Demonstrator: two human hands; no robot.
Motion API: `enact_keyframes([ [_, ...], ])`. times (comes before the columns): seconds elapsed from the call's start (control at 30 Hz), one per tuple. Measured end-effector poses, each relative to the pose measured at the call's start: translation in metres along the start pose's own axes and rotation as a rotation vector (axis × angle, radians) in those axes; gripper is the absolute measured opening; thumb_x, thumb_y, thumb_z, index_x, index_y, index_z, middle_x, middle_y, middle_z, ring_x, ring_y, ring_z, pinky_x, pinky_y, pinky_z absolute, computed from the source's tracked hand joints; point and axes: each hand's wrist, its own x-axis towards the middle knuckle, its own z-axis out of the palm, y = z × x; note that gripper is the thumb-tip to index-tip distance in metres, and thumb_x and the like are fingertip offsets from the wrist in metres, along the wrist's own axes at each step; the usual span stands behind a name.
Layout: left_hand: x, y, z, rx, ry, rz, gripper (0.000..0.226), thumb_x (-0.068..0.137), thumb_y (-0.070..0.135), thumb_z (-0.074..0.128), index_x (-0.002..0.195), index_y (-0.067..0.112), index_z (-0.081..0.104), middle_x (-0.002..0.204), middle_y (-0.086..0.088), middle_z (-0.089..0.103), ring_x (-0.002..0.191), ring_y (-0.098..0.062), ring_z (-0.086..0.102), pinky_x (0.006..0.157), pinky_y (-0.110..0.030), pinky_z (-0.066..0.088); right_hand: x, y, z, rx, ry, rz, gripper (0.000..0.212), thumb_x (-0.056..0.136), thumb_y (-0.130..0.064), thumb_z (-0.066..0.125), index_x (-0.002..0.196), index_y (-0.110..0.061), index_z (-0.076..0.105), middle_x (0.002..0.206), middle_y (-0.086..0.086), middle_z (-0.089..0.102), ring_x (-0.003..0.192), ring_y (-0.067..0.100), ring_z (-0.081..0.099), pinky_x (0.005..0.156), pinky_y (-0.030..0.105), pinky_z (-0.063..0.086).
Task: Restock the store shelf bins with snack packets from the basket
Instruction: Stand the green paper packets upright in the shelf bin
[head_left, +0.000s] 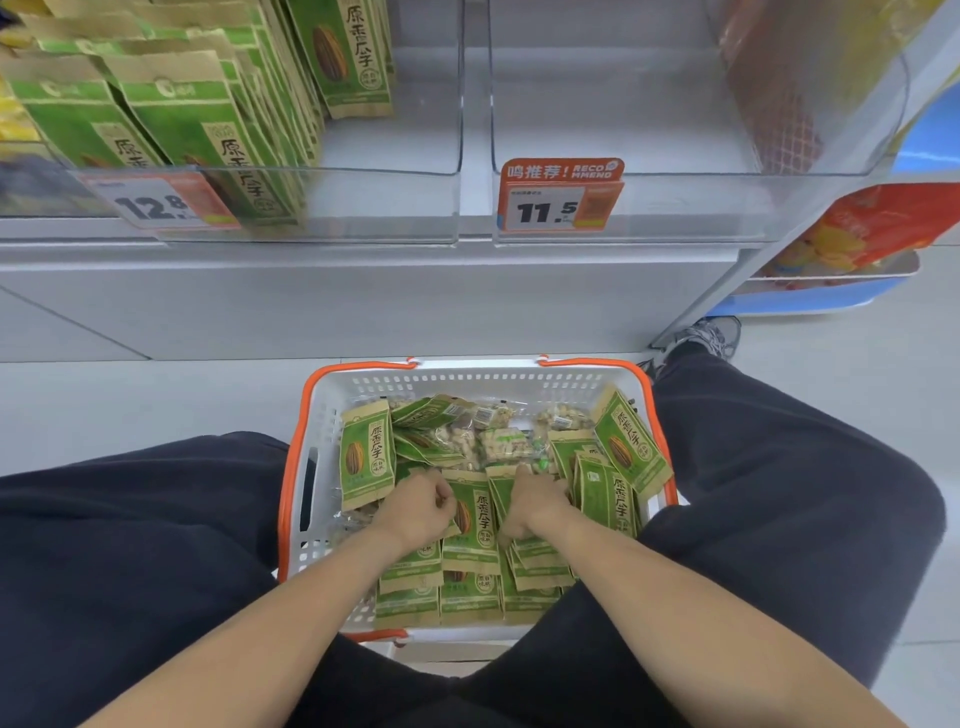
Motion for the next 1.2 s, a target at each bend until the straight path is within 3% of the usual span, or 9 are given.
enact_keyframes([
  [0.3,0.001,0.011,0.002,-0.272,-0.186,-0.170,0.025,0.099,0.024,0.054,0.100,0.003,0.068,0.092,-0.014,0.073,0.077,-0.021,0.068,0.079,-0.036,0.058,-0.006,0.012,-0.020,0.660,-0.102,0.005,0.108,0.065,-0.019,0.087,0.154,-0.021,0.025,0.155,0.007,0.035,0.136,0.032,0.043,0.097,0.048,0.052],
  [0.47,0.000,0.024,0.012,-0.473,-0.267,-0.287,0.014,0.101,0.021,0.053,0.093,0.010,0.058,0.098,-0.011,0.065,0.095,-0.023,0.068,0.087,-0.032,0.058,0.000,0.007,-0.004,0.572,-0.022,0.016,0.126,0.063,-0.035,0.092,0.158,-0.016,0.010,0.160,0.011,0.029,0.145,0.032,0.033,0.114,0.044,0.038],
  [0.53,0.002,0.026,0.019,-0.538,-0.232,-0.317,0.015,0.098,0.019,0.058,0.104,0.006,0.061,0.105,-0.013,0.065,0.096,-0.023,0.067,0.088,-0.034,0.058,0.000,0.010,-0.002,0.571,-0.001,0.010,0.127,0.068,-0.035,0.089,0.159,-0.014,0.002,0.161,0.013,0.027,0.146,0.032,0.032,0.116,0.041,0.035],
  [0.63,0.004,0.024,0.028,-0.587,-0.167,-0.378,0.052,0.087,0.015,0.073,0.130,-0.006,0.053,0.120,-0.016,0.065,0.096,-0.022,0.069,0.088,-0.035,0.059,-0.002,0.016,-0.006,0.670,-0.037,-0.004,0.124,0.068,-0.036,0.087,0.159,-0.014,0.006,0.162,0.011,0.025,0.146,0.033,0.032,0.113,0.043,0.039],
  [0.8,0.001,0.030,0.020,-0.826,-0.227,-0.421,0.033,0.081,-0.008,0.073,0.109,0.003,0.058,0.090,-0.016,0.072,0.077,-0.024,0.070,0.065,-0.027,0.058,-0.008,0.021,-0.024,0.858,-0.168,-0.016,0.112,0.063,-0.034,0.088,0.154,-0.012,0.026,0.154,0.013,0.039,0.137,0.032,0.043,0.107,0.049,0.044],
  [0.87,0.000,0.030,0.007,-0.908,-0.290,-0.413,0.032,0.081,-0.008,0.072,0.105,0.008,0.059,0.095,-0.018,0.074,0.084,-0.026,0.072,0.064,-0.028,0.057,-0.012,0.026,-0.038,0.887,-0.162,-0.052,0.102,0.064,-0.032,0.089,0.150,-0.011,0.037,0.147,0.012,0.048,0.132,0.030,0.049,0.103,0.045,0.047],
  [1.0,-0.002,0.033,-0.027,-1.043,-0.459,-0.350,0.045,0.084,-0.013,0.063,0.125,0.003,0.057,0.112,-0.015,0.073,0.106,-0.030,0.069,0.093,-0.043,0.055,-0.027,0.044,-0.077,0.935,-0.069,-0.086,0.105,0.058,-0.025,0.091,0.147,-0.015,0.036,0.137,0.010,0.053,0.120,0.030,0.057,0.095,0.044,0.053],
  [1.07,-0.004,0.040,-0.047,-1.077,-0.505,-0.267,0.054,0.083,-0.016,0.061,0.131,0.006,0.050,0.116,-0.017,0.071,0.109,-0.032,0.068,0.097,-0.046,0.053,-0.039,0.049,-0.092,0.992,-0.100,-0.144,0.109,0.056,-0.020,0.093,0.147,-0.017,0.035,0.129,0.008,0.058,0.112,0.028,0.063,0.091,0.048,0.056],
  [1.2,-0.007,0.054,-0.094,-0.827,-0.362,-0.053,0.068,0.078,-0.014,0.071,0.132,0.020,0.050,0.114,-0.008,0.072,0.108,-0.027,0.069,0.094,-0.047,0.054,-0.069,0.039,-0.104,1.218,-0.117,-0.369,0.100,0.061,-0.024,0.095,0.143,-0.020,0.038,0.121,0.001,0.066,0.105,0.018,0.067,0.081,0.040,0.057],
])
